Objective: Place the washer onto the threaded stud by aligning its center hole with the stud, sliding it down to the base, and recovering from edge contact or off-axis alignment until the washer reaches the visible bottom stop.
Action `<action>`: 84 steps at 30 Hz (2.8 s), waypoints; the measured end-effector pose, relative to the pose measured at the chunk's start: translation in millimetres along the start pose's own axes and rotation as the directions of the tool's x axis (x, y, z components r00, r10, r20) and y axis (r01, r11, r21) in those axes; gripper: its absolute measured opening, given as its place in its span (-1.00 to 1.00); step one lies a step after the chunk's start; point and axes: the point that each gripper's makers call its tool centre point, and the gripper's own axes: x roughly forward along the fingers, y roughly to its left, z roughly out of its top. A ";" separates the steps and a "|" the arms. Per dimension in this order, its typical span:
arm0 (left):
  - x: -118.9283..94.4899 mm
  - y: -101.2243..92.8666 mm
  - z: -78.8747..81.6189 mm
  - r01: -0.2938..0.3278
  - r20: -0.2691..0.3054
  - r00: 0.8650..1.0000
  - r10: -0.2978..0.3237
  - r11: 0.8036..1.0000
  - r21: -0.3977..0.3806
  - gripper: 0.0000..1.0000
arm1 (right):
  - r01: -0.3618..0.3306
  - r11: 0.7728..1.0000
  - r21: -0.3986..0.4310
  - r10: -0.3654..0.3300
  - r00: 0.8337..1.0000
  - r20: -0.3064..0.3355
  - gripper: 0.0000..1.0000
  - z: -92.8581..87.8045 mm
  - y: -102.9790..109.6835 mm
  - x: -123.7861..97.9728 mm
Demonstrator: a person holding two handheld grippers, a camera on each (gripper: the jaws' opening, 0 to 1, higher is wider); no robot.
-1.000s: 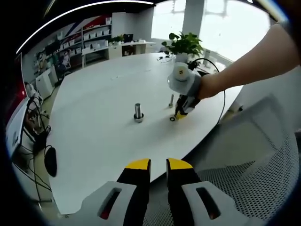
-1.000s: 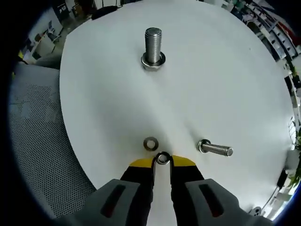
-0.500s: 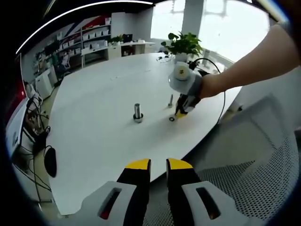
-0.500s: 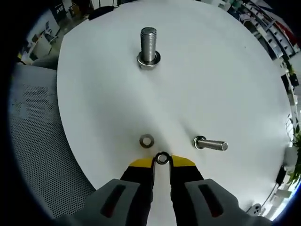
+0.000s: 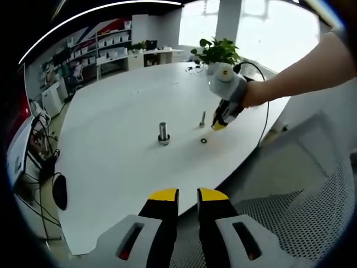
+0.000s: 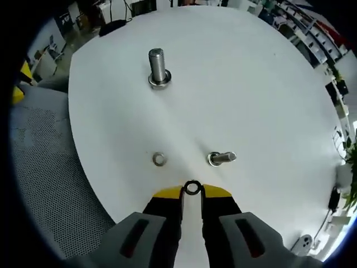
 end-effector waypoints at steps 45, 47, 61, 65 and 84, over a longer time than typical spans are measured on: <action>0.8 0.1 -2.8 -0.002 -0.018 1.000 0.002 1.000 -0.003 -0.78 | 0.015 0.999 -0.044 -0.009 0.993 0.116 -0.72 43.6 -30.7 -20.7; 1.1 -0.2 -3.5 0.000 -0.021 1.000 0.000 1.000 -0.002 -0.78 | 0.011 0.999 -0.042 -0.006 0.994 0.112 -0.72 44.3 -30.6 -20.0; 1.7 0.6 -5.1 -0.004 -0.029 1.000 0.004 1.000 -0.005 -0.78 | -0.014 0.998 -0.066 0.018 0.998 0.052 -0.72 39.9 -31.0 -1.4; 2.5 -0.8 -6.4 0.001 -0.040 0.999 -0.001 1.000 -0.001 -0.78 | -0.029 0.998 -0.053 0.031 0.998 0.051 -0.72 42.2 -27.6 6.0; 2.6 2.0 -8.9 -0.014 -0.050 0.999 0.013 1.000 -0.013 -0.79 | -0.047 0.998 -0.048 0.046 0.999 -0.013 -0.69 28.2 -21.2 28.8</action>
